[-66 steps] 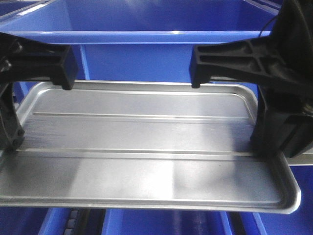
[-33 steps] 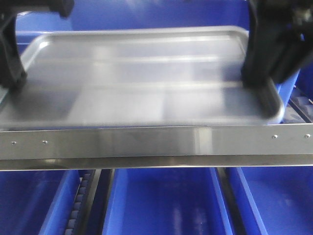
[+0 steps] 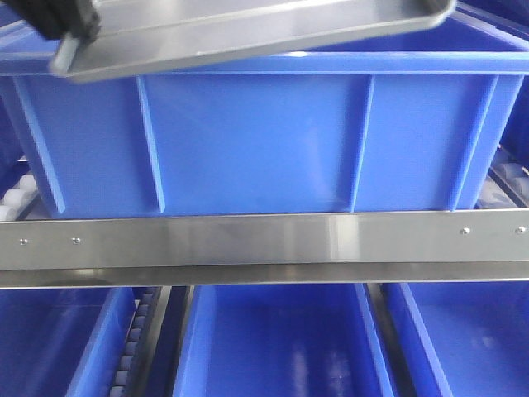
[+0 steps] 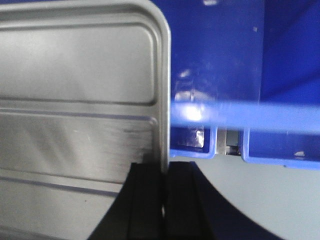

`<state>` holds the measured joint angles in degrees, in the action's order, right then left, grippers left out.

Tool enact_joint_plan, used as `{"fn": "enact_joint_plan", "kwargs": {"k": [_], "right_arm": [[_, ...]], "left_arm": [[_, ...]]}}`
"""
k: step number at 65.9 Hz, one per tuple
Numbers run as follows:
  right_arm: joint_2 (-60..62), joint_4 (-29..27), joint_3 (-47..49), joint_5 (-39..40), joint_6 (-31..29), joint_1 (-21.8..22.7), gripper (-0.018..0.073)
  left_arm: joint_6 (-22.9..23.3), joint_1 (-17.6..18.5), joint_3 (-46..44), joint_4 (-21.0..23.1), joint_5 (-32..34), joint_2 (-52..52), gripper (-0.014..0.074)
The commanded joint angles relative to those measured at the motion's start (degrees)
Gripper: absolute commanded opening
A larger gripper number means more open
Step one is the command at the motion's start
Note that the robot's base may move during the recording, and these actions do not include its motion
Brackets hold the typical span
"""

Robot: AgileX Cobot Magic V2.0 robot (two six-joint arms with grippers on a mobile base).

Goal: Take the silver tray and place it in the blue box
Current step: 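Move the tray over the empty blue bin and lower it inside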

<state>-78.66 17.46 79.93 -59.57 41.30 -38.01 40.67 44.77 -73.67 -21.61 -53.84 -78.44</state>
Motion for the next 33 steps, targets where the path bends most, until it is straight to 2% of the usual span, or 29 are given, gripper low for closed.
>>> {"fn": "enact_joint_plan", "kwargs": {"k": [1,14,33], "right_arm": [[-1.16,-6.84,4.99,11.38,-4.42,1.49,0.0056],[-6.74,-8.63,11.18,13.12,-8.25,5.71,0.0056],[-15.49,-10.61,20.87,14.55,-10.26,10.68,0.0056]], "left_arm": [[-4.73,-0.86,-7.11,7.26,11.41,-1.24,-0.0014],[-13.01,-5.67,-16.54,14.57,13.05,-8.02,-0.0014],[-14.1,-11.31,-24.82,14.85,16.25,-16.0,-0.0014]]}}
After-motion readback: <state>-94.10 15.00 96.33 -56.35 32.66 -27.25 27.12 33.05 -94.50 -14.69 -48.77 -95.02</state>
